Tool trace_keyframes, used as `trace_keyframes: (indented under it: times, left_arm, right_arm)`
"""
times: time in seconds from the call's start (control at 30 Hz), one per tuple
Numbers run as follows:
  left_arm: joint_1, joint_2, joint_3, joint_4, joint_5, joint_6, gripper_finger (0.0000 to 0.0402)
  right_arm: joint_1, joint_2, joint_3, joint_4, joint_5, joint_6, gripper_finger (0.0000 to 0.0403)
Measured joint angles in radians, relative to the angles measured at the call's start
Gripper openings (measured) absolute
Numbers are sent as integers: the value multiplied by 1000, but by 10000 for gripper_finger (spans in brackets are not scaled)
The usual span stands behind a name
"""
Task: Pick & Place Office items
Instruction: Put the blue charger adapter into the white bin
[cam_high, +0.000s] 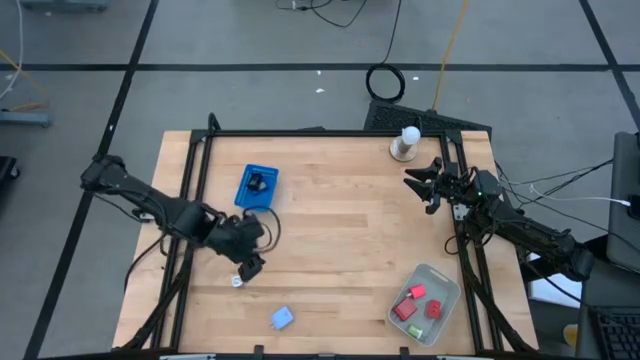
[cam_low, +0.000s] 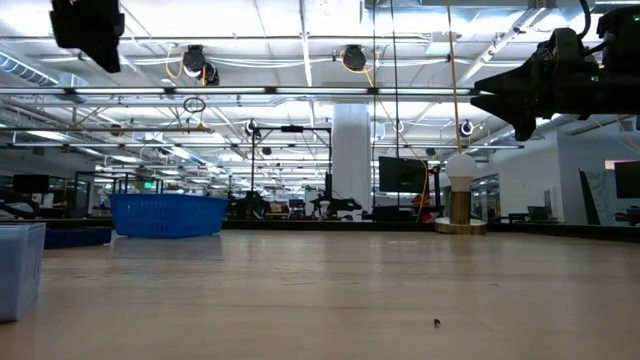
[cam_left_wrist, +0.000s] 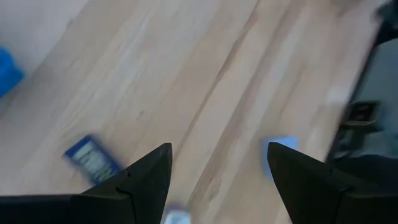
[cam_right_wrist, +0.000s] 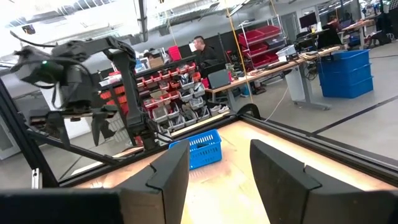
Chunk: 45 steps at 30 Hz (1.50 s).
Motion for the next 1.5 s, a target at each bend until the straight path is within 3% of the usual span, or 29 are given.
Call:
trace_keyframes:
  times: [0.27, 0.5, 0.63, 0.87, 1.07, 1.27, 1.5]
  left_arm:
    - [-44, 190, 182, -77, -5, -97, 266]
    - [-95, 352, 320, -130, 66, -188, 266]
    - [-117, 427, 375, -136, 126, -232, 266]
    - [-157, 526, 451, -136, 119, -301, 266]
    - [-185, 625, 550, -140, 99, -308, 266]
    - [-203, 713, 640, -282, 99, -290, 266]
    - [-222, 732, 650, -324, 79, -246, 266]
  right_arm:
    - [0, 0, 0, 0, 0, 0, 160]
    - [0, 0, 0, 0, 0, 0, 160]
    - [0, 0, 0, 0, 0, 0, 160]
    - [0, 0, 0, 0, 0, 0, 160]
    - [0, 0, 0, 0, 0, 0, 160]
    - [0, 0, 0, 0, 0, 0, 160]
    - [0, 0, 0, 0, 0, 0, 160]
